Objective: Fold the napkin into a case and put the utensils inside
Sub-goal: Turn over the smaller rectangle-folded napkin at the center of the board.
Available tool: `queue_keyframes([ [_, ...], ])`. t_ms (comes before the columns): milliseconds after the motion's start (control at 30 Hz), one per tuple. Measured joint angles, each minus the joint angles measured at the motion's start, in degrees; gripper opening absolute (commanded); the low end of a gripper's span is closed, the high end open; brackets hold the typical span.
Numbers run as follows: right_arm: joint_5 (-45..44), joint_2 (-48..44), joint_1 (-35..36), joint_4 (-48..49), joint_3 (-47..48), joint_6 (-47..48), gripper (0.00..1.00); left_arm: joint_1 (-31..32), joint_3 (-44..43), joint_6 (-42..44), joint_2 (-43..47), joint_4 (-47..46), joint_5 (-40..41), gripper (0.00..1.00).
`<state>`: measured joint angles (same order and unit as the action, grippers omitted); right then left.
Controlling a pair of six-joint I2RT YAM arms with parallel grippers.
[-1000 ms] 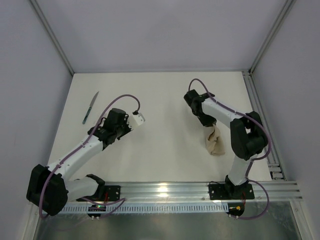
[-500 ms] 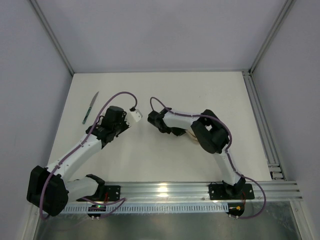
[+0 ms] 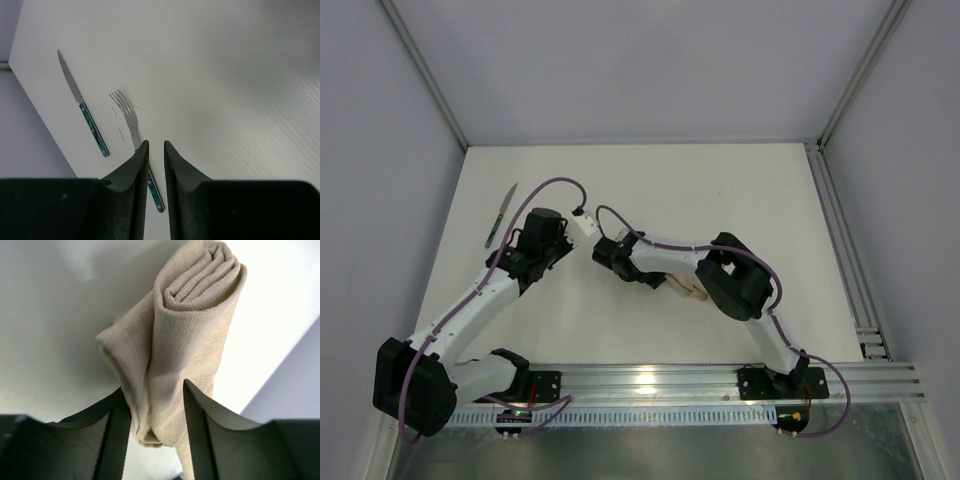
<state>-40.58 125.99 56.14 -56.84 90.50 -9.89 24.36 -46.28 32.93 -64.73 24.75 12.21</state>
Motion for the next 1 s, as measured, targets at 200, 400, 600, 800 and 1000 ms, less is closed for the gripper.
queue_keyframes([
  [200, 8.2, -4.3, 2.8, 5.1, 0.0, -2.1, 0.68, -0.7, -0.6, -0.3, 0.1, 0.4, 0.0, 0.21],
  [400, 17.6, -9.2, 5.4, 11.1, -3.8, -4.5, 0.69, -1.8, -1.1, -1.5, 0.2, 1.3, -0.5, 0.23],
  [600, 22.4, -23.6, 4.4, 12.5, -12.8, -5.7, 0.63, -2.4, -3.5, -3.4, 0.1, 2.6, -2.4, 0.27],
  [800, 26.6, -40.3, -7.0, 16.2, -22.0, -6.3, 0.34, -2.6, -8.3, -6.2, -4.5, 4.7, -8.6, 0.31],
  [1000, 31.3, -47.6, -22.8, 23.6, -32.8, -6.5, 0.10, 2.5, -16.6, -9.3, -15.5, 6.0, -13.3, 0.46],
])
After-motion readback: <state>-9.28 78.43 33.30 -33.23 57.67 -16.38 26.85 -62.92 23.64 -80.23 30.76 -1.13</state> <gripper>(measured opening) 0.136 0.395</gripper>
